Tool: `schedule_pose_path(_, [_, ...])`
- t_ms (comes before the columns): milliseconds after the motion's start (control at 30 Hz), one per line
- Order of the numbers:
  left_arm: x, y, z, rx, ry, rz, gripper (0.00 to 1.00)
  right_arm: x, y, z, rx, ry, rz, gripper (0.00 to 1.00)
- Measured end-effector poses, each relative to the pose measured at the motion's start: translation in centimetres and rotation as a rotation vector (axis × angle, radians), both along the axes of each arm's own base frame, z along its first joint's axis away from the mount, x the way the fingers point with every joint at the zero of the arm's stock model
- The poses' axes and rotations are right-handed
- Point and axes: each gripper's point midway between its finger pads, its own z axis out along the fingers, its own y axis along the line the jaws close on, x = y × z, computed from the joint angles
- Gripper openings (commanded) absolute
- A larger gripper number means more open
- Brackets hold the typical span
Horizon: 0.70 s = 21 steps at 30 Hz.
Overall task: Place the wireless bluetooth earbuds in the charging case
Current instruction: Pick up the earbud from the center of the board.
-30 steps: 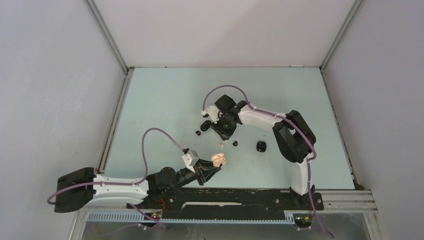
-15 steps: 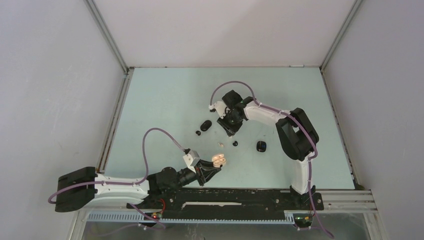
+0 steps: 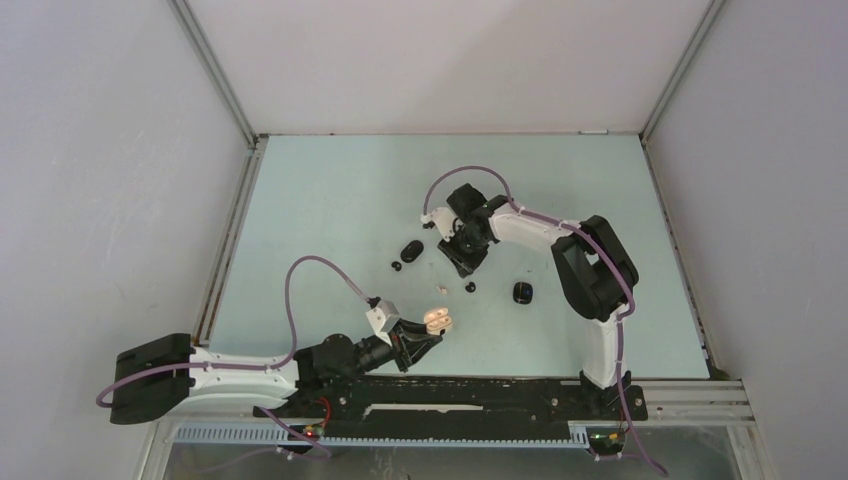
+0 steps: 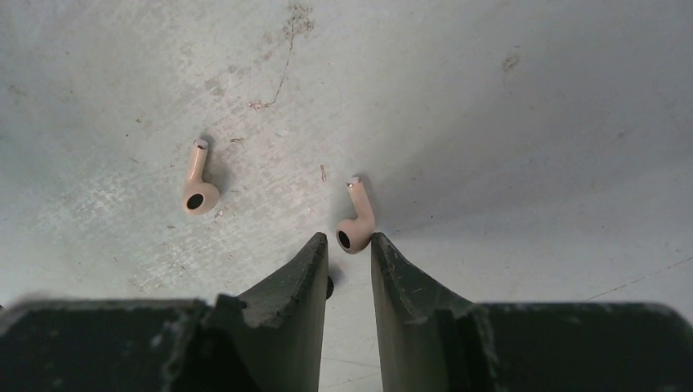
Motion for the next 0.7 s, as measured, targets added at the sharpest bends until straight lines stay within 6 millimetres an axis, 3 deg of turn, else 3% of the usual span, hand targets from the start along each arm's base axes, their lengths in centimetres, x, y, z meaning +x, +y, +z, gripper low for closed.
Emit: schedule_pose_path(700, [-0.1,-0.1,-1.0,0.033,0.012,-0.007,0.00,1.3,-0.1,1.2,0.057,-0.014,-0.056,0.29])
